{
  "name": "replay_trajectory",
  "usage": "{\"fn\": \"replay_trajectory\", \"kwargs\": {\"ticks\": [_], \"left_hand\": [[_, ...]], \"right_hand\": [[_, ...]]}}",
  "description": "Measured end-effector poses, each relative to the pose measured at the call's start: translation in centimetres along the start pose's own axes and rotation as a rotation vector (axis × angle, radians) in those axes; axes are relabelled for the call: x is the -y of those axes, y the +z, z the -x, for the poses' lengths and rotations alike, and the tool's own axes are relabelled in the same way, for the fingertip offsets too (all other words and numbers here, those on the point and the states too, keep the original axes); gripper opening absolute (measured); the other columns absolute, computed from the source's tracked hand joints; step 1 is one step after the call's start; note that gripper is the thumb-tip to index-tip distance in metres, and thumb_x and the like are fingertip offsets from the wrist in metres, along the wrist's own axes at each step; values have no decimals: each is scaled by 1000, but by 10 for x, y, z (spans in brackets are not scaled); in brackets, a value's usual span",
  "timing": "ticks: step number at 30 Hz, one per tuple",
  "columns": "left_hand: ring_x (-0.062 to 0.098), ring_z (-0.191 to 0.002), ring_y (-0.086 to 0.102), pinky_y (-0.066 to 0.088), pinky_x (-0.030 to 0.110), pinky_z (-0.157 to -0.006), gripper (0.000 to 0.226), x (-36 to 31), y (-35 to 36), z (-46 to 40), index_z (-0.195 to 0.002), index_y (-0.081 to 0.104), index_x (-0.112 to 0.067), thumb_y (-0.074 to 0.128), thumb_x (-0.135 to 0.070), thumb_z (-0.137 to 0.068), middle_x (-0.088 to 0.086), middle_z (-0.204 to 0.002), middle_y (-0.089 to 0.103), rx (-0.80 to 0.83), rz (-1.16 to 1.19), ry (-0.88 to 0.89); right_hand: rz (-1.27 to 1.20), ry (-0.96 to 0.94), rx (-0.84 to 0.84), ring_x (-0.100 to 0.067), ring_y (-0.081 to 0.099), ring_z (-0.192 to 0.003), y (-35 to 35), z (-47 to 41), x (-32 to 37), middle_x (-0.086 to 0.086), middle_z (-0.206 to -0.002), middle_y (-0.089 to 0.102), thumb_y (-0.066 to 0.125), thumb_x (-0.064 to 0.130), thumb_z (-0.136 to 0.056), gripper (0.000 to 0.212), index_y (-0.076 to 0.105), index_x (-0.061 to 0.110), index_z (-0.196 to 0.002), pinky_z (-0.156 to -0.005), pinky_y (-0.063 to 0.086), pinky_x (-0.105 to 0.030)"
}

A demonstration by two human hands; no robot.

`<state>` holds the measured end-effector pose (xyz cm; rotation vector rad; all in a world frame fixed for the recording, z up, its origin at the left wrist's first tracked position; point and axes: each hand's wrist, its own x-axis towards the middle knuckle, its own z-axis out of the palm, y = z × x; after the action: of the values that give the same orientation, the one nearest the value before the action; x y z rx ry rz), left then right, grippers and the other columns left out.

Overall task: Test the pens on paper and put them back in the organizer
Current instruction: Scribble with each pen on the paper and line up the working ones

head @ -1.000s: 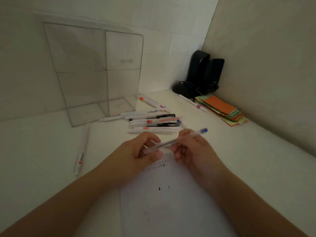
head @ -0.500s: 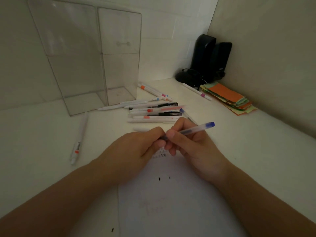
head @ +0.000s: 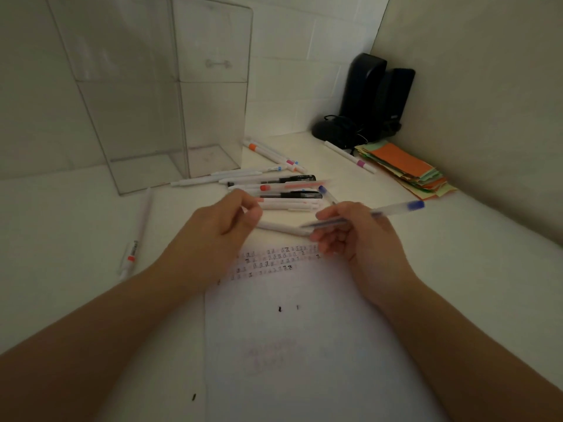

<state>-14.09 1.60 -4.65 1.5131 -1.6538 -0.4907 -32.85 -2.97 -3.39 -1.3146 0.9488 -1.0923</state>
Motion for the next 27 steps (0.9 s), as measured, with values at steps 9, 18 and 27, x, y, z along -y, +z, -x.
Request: {"fn": "replay_trajectory", "kwargs": {"ticks": [9, 18, 27], "left_hand": [[1, -64, 48, 40, 24, -61, 9, 1, 6, 4, -80, 58, -39, 50, -41, -82, -15, -67, 52, 220, -276, 160], [4, -64, 48, 38, 21, -59, 6, 0, 7, 2, -75, 61, -39, 56, -41, -71, -12, -62, 53, 236, -159, 147], [2, -67, 47, 35, 19, -59, 8, -1, 6, 3, -79, 63, -36, 65, -28, -80, -10, -63, 51, 252, -158, 121]], "right_hand": [[513, -50, -38, -4, 49, -45, 6, -1, -7, 7, -44, 57, 69, 15, -75, 26, 50, 13, -58, -48, 43, -18], [558, -184, 32, -5, 35, -43, 10, 1, -12, 1, -46, 37, 61, 2, -75, 24, 44, 6, -59, -40, 31, -10], [626, -186, 58, -6, 38, -49, 8, 0, -15, 0, -50, 38, 62, 5, -77, 25, 44, 9, -60, -45, 33, -12]]}}
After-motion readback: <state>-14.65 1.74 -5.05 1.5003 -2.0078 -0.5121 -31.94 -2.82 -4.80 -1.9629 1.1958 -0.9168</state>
